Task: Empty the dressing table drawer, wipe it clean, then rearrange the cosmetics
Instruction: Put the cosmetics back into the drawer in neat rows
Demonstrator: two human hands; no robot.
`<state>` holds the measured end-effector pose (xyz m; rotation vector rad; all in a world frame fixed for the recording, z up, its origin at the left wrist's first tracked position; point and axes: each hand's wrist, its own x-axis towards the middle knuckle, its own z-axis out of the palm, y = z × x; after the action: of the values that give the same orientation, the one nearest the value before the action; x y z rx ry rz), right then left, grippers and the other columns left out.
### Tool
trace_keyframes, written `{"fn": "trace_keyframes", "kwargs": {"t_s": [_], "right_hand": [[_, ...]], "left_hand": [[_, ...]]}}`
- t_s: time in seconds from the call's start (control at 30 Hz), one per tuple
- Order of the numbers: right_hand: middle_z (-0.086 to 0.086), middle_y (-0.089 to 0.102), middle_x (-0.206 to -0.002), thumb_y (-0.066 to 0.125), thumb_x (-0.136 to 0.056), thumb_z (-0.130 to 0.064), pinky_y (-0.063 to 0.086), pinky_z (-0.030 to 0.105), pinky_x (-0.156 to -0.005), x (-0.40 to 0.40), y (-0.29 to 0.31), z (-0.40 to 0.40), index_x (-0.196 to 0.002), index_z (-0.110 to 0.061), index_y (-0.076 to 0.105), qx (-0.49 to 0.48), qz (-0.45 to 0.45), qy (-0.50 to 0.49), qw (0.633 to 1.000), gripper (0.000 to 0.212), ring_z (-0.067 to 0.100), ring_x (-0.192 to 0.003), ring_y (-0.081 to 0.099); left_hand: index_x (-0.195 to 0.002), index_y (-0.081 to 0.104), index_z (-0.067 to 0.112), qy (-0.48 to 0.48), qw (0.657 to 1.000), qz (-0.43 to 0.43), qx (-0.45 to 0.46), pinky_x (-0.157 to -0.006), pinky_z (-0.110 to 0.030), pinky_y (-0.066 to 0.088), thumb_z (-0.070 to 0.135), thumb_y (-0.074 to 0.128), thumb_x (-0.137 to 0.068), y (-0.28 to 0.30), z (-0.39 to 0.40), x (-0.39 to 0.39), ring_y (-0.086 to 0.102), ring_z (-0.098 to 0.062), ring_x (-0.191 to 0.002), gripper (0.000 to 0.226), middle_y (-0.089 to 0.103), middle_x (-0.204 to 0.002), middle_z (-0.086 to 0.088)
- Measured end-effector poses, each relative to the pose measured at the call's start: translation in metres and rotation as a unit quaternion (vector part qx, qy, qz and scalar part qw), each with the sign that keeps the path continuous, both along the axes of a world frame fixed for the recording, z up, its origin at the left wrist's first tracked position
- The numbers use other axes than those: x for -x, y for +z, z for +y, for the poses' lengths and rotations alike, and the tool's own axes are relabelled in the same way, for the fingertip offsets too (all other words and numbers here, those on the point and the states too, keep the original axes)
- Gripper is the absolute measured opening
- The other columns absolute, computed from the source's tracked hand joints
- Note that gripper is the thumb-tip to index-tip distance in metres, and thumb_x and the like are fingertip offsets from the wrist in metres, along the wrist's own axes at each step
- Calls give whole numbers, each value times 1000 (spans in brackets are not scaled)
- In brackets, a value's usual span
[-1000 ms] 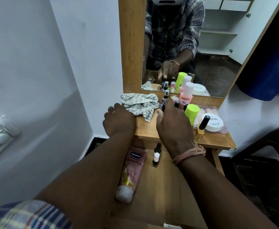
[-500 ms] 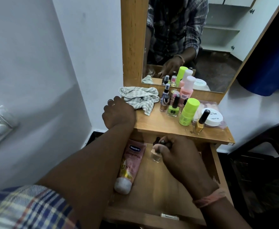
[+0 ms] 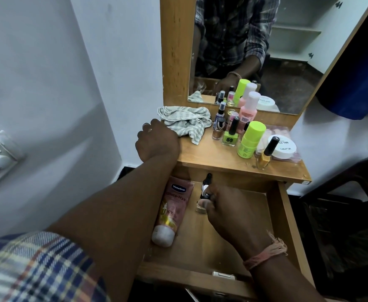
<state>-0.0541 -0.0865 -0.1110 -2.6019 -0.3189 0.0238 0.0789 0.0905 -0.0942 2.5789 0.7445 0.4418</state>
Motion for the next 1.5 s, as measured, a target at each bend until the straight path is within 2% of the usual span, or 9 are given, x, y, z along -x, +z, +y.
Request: {"fn": "trace_keyframes", "kwargs": {"t_s": [0.23,0.37,0.63,0.73,0.83,1.03,1.2,1.37,1.5], "right_hand": [[-12,53,-66,66,-94,-33,37,16,-52,2,-4,-1,-80,-27,60,-7,1,-5,1000,16,1,-61,53],[-9,59,-69,75,-85,-44,49,29,-62,5,-2,-2,-90,-30,58,-32,-4,-17,999,22,5,-65,55],[-9,60,-58,68,-83,-61,45,16,-50,8,26,0,-80,-29,57,-105,-69,-57,990,33,-4,-63,61],[-9,57,-58,61,-95,-48,43,19,-49,-11,45,7,-95,-27,59,-114,-134,-67,982,21,4,-54,57],[0,66,-79,59,-98,-37,47,34,-59,-46,66,15,-117,-21,54,-71,-175,-86,978,25,21,-72,63],[15,69,-106,52,-96,-10,45,36,-68,-103,95,32,-113,-9,56,69,-165,-130,975,18,37,-97,66],[20,68,-109,48,-94,-1,50,39,-74,-107,92,39,-118,-4,54,74,-146,-152,975,25,41,-102,65],[12,69,-100,63,-93,-16,45,35,-68,-80,92,35,-98,-14,53,23,-150,-145,978,11,35,-94,65],[-7,66,-79,77,-81,-38,50,33,-65,-30,102,15,-83,-22,63,-61,-106,-116,986,21,13,-75,62]], "left_hand": [[-123,57,14,0,1000,0,1,-89,-38,45,25,51,-97,1,0,1,58,-32,-117,29,59,-126,-9],[-123,56,14,-4,1000,4,-2,-87,-38,45,27,54,-97,1,1,1,59,-32,-116,29,59,-125,-9],[-124,57,14,-4,1000,-1,-5,-88,-39,46,29,48,-101,2,-1,2,59,-31,-115,28,60,-125,-9],[-125,57,12,-6,1000,-6,-11,-89,-40,46,29,44,-104,1,-1,3,59,-33,-116,30,60,-125,-11],[-126,56,11,-12,1000,-3,-12,-89,-40,46,28,41,-104,2,0,3,58,-34,-116,31,59,-126,-12],[-125,55,11,-17,1000,4,-4,-88,-40,46,26,41,-103,3,0,4,58,-35,-115,30,59,-125,-12],[-126,54,11,-17,1000,9,1,-90,-39,44,25,41,-103,3,0,3,57,-35,-118,30,58,-127,-12],[-127,54,11,-13,1000,9,5,-92,-41,44,27,40,-105,3,0,2,57,-35,-119,31,57,-129,-12],[-128,54,12,-9,1000,9,-1,-93,-40,45,27,41,-103,3,-1,3,56,-34,-120,32,57,-129,-12]]}}
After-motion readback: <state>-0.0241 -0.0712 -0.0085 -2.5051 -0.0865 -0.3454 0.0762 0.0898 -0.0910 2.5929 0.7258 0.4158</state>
